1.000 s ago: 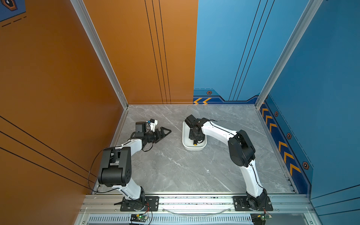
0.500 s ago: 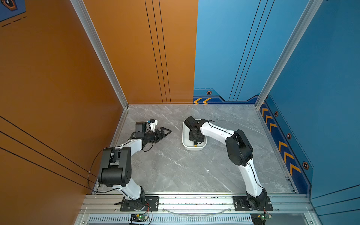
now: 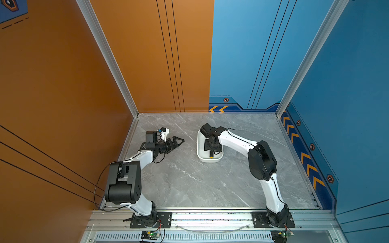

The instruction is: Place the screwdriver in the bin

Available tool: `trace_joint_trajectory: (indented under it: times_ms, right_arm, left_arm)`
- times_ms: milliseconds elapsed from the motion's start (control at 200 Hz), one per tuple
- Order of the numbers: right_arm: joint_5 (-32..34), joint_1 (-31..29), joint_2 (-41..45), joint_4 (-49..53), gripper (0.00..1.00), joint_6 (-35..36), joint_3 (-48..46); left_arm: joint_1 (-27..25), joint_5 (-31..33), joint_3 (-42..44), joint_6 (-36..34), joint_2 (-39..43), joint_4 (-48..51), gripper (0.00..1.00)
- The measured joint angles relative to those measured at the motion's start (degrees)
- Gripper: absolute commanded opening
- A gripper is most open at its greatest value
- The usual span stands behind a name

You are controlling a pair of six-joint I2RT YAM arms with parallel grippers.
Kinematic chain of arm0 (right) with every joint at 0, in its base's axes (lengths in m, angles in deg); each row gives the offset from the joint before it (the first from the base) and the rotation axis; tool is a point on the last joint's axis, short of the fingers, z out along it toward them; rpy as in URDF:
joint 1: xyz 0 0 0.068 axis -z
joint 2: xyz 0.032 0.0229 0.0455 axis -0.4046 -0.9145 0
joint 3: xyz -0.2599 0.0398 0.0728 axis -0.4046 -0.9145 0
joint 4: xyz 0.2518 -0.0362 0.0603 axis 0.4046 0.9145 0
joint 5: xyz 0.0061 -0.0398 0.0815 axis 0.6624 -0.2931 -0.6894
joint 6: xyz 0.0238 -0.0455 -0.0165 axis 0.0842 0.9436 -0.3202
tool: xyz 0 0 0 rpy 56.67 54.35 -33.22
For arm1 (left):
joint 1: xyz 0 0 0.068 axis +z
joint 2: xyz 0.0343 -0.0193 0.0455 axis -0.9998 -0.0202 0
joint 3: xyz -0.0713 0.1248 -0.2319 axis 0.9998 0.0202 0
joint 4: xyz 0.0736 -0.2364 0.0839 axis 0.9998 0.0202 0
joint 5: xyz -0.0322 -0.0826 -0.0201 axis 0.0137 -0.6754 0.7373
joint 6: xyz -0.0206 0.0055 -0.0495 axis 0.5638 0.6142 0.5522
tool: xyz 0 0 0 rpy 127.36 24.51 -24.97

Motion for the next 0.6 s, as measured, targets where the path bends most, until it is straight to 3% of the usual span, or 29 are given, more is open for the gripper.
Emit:
trace_joint_trajectory:
  times_ms: [280,441,601]
  right_arm:
    - [4.15,5.01,20.39,-0.66,0.73,18.4,-2.69]
    - [4.85,13.0,32.81,-7.85,0.75,28.3,-16.39]
    - [3.8,21.97,44.46,-21.44,0.77,34.62,-36.39]
  left_arm:
    - [0.57,17.88,0.0,-7.58,17.7,7.23,0.98]
    - [1.36,28.92,2.05,-13.62,24.94,9.2,0.98]
    - [3.21,35.34,10.93,-17.64,28.37,2.51,0.98]
